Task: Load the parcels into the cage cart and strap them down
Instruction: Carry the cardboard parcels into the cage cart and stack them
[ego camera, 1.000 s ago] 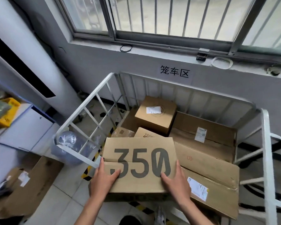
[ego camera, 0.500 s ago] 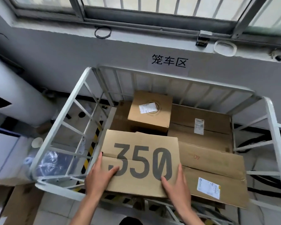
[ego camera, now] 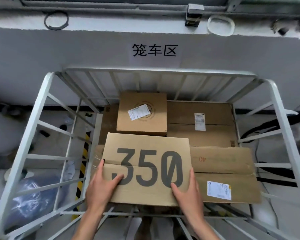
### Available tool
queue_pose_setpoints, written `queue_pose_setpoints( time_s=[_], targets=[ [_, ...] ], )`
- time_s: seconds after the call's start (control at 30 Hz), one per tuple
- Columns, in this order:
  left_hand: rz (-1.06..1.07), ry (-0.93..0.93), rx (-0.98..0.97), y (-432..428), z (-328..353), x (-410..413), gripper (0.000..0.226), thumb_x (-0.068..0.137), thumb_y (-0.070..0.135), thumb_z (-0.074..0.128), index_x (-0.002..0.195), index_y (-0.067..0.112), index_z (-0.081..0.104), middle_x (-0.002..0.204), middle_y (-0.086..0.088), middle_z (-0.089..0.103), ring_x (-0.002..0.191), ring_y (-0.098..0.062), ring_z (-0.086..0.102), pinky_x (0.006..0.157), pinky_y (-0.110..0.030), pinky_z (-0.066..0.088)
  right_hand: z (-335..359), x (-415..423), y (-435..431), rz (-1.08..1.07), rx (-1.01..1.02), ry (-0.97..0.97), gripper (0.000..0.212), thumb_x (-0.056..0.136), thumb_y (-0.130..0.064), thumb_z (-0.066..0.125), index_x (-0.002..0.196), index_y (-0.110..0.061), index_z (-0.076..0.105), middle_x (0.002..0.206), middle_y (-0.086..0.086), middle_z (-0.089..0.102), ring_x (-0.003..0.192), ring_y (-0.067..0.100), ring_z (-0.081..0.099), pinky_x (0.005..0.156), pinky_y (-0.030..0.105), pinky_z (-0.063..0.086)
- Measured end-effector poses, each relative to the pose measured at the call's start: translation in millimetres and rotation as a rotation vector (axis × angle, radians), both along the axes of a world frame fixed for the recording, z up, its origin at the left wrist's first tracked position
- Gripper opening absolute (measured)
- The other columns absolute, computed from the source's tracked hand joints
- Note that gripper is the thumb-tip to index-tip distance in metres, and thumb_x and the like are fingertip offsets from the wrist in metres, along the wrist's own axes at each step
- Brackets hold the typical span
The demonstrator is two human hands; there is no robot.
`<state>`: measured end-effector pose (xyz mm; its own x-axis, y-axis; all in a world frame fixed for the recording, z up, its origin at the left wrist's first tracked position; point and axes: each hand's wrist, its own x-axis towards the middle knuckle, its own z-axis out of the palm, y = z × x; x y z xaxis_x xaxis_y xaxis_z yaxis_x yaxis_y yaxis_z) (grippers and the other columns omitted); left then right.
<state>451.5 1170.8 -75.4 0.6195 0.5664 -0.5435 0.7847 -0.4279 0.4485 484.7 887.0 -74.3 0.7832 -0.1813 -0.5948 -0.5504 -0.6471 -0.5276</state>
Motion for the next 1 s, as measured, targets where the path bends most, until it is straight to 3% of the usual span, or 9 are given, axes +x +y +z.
queue_pose_setpoints(
  time_s=[0.27,0.47,0.6,0.83,1.0],
  targets=[
    [-0.011,-0.042,0.026,-55,-17,64,0.103,0.070,0.066,0.076,0.155,0.042,0.022,0.152,0.004,0.046,0.134,-0.026,0.048,0.106,-0.050,0.045,-31,58,-54,-0.030,0.059,-0.008,0.098,0.087,-0.048,0.071,0.159,-0.036,0.005,0.162,-0.010,0.024,0.142,0.015,0.036,0.104,0.032,0.040],
    [-0.058,-0.104,0.007,-118,-48,131,0.099,0.073,0.064,0.076,0.154,0.039,0.024,0.151,0.003,0.048,0.134,-0.026,0.050,0.105,-0.046,0.044,-53,121,-120,-0.044,0.034,-0.066,0.098,0.086,-0.048,0.071,0.158,-0.037,0.006,0.163,-0.012,0.021,0.147,0.017,0.029,0.107,0.038,0.039],
    [-0.123,-0.157,-0.002,-159,-72,199,0.094,0.079,0.059,0.073,0.156,0.037,0.022,0.150,0.004,0.049,0.134,-0.024,0.049,0.101,-0.043,0.044,-74,186,-167,-0.060,0.039,-0.138,0.099,0.086,-0.046,0.073,0.159,-0.035,0.008,0.163,-0.011,0.021,0.148,0.016,0.025,0.115,0.038,0.028],
    [-0.142,-0.268,-0.079,-217,-142,311,0.086,0.086,0.044,0.069,0.157,0.032,0.022,0.151,0.004,0.047,0.136,-0.020,0.045,0.104,-0.037,0.041,-147,293,-227,-0.052,-0.007,-0.231,0.098,0.086,-0.045,0.073,0.159,-0.028,0.012,0.162,-0.002,0.027,0.146,0.023,0.032,0.116,0.041,0.029],
    [-0.171,-0.264,-0.143,-230,-193,341,0.090,0.082,0.039,0.069,0.157,0.030,0.020,0.152,0.002,0.045,0.137,-0.022,0.045,0.113,-0.045,0.038,-203,319,-248,-0.059,-0.014,-0.223,0.098,0.085,-0.046,0.073,0.160,-0.027,0.012,0.165,-0.004,0.022,0.150,0.021,0.026,0.120,0.043,0.025]
  ],
)
